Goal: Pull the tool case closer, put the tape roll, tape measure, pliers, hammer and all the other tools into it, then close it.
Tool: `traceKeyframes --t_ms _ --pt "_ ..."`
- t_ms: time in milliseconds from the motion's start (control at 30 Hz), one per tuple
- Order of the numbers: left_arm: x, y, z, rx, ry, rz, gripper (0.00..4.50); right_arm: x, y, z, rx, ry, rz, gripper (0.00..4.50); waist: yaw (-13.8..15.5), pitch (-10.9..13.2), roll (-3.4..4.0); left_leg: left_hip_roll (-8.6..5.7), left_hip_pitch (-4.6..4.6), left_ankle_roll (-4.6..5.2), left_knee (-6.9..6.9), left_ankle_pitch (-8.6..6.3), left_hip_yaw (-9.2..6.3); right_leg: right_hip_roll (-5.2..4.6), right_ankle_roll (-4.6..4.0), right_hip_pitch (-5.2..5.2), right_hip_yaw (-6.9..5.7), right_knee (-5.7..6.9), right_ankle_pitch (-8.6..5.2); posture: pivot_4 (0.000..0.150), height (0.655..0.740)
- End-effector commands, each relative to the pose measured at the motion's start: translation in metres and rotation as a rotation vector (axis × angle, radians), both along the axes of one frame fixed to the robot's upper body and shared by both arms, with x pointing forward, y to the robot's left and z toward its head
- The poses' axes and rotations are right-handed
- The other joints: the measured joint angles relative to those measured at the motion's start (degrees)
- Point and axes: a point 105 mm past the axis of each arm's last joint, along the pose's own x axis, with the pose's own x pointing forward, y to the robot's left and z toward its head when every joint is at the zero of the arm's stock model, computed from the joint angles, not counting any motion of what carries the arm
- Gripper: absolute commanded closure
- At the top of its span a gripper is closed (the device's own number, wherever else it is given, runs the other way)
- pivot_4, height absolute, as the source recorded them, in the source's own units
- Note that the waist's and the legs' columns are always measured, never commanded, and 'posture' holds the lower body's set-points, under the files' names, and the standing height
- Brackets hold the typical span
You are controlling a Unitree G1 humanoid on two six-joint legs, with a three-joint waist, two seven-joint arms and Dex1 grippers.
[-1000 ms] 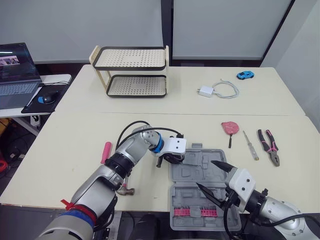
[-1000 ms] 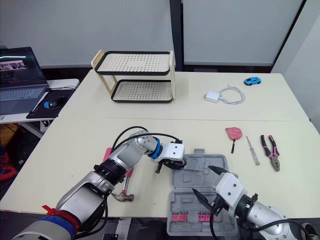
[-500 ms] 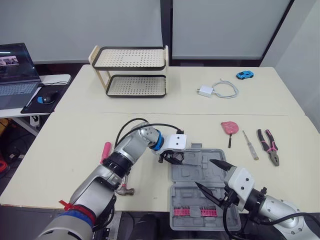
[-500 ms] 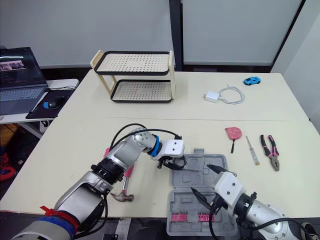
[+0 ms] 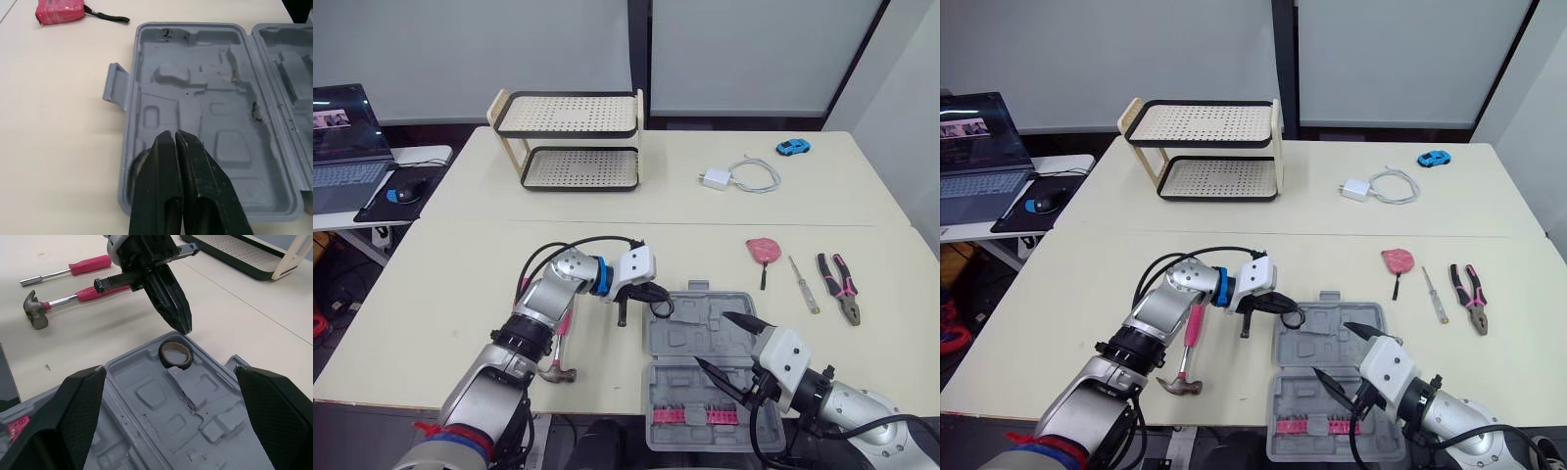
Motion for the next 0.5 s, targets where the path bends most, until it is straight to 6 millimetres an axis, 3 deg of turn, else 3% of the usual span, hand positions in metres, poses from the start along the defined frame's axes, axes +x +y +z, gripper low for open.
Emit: traceKeyframes --t_ms 33,200,300,400,500 --pt "-0.001 -0.009 0.017 -0.114 -0.062 -0.007 4.47 -0.002 0.003 0.008 0.023 -0.032 0.015 0.0 0.0 0.0 0.0 0.0 0.0 0.0 0.0 0.0 0.0 0.0 0.0 0.0 0.0 0.0 0.0 0.15 0.74" --pt "0.0 -0.01 0.008 -0.154 -0.07 0.033 4.47 -0.003 0.004 0.008 0.024 -0.032 0.017 0.0 0.1 0.0 0.0 -0.01 0.0 0.0 0.03 0.0 0.01 -0.01 0.0 0.02 0.0 0.0 0.0 0.15 0.74" --pt "-0.001 -0.01 0.005 -0.153 -0.069 0.037 3.9 -0.004 0.004 0.009 0.023 -0.03 0.018 0.0 0.1 0.0 0.0 -0.01 0.01 0.0 0.03 0.0 0.02 -0.01 0.0 0.01 0.01 0.0 0.0 0.15 0.74" --pt "-0.003 -0.01 0.003 -0.145 -0.067 0.033 2.96 -0.004 0.004 0.009 0.022 -0.029 0.019 0.0 0.1 0.0 0.0 -0.01 0.01 0.0 0.03 0.0 0.01 -0.01 0.0 0.02 0.0 0.0 0.0 0.15 0.74" --pt "-0.005 -0.01 0.0 -0.142 -0.057 0.026 2.96 -0.003 0.004 0.01 0.02 -0.03 0.021 0.0 0.1 0.0 0.0 -0.01 0.01 0.0 0.03 0.0 0.01 -0.01 0.0 0.02 0.0 0.0 0.0 0.15 0.74"
